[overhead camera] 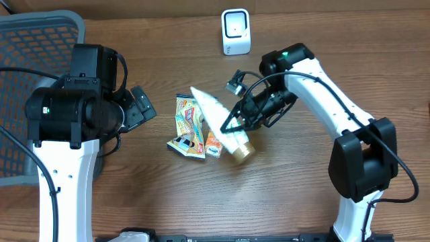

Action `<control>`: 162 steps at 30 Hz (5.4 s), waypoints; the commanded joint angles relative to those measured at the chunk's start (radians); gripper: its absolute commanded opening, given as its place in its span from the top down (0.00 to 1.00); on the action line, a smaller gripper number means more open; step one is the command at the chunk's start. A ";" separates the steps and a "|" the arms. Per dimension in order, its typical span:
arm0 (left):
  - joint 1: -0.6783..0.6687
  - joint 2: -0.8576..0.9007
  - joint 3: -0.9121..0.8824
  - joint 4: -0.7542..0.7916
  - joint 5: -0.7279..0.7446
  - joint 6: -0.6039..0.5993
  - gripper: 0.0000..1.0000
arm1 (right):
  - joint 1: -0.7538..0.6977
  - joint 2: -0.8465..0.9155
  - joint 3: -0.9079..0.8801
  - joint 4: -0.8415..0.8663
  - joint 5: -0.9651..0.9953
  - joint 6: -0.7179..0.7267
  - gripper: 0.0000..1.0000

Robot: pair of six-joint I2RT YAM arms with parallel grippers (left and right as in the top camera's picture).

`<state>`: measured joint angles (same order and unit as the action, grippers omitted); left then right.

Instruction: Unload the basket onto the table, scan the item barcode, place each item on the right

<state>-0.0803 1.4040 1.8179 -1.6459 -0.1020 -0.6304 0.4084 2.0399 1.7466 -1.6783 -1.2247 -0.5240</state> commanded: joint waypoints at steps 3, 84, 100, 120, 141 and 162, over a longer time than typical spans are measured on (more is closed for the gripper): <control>0.005 0.002 -0.004 0.001 -0.013 -0.021 0.00 | -0.092 -0.011 0.029 0.235 -0.008 0.257 0.96; 0.005 0.002 -0.004 0.001 -0.013 -0.021 0.00 | -0.027 0.197 0.029 1.429 1.010 1.220 0.96; 0.005 0.002 -0.004 0.001 -0.013 -0.020 0.00 | -0.040 0.189 0.079 1.386 1.022 1.176 0.96; 0.005 0.002 -0.004 0.001 -0.013 -0.021 0.01 | -0.814 0.083 0.356 0.565 1.183 1.145 0.96; 0.005 0.002 -0.004 0.001 -0.013 -0.021 0.00 | -1.359 0.083 0.166 0.502 1.382 1.205 0.96; 0.005 0.002 -0.004 0.001 -0.013 -0.020 0.01 | -1.346 0.082 0.122 0.528 1.265 1.122 0.28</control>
<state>-0.0803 1.4040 1.8179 -1.6463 -0.1020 -0.6304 -0.9417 2.1731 1.7805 -1.1313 0.1017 0.6308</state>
